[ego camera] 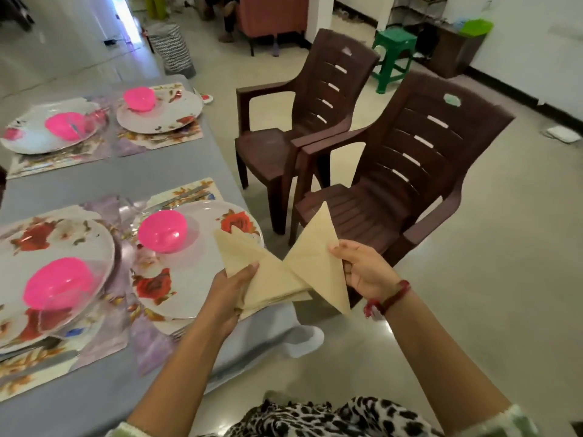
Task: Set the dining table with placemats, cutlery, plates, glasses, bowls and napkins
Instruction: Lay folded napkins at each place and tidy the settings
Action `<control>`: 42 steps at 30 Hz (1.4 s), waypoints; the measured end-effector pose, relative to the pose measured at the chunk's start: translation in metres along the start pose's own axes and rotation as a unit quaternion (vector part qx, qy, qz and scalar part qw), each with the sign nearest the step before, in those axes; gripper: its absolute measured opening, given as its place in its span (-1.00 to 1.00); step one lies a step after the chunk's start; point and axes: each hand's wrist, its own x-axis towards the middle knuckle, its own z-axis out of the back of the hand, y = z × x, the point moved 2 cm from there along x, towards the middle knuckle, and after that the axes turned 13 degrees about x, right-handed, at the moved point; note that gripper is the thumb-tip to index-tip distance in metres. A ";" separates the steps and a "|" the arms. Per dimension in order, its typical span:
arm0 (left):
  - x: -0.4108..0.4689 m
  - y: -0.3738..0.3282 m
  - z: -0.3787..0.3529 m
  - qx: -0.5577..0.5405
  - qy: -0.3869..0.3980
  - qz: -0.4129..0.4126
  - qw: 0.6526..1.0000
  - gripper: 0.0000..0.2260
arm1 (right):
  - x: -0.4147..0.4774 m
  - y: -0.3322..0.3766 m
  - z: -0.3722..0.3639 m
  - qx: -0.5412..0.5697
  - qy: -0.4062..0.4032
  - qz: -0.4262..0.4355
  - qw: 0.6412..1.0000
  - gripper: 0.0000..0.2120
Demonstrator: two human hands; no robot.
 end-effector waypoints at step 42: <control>0.159 -0.087 0.071 -0.332 -0.457 -0.017 0.825 -0.66 | 0.401 0.036 -0.351 -0.437 0.409 0.098 0.795 -0.73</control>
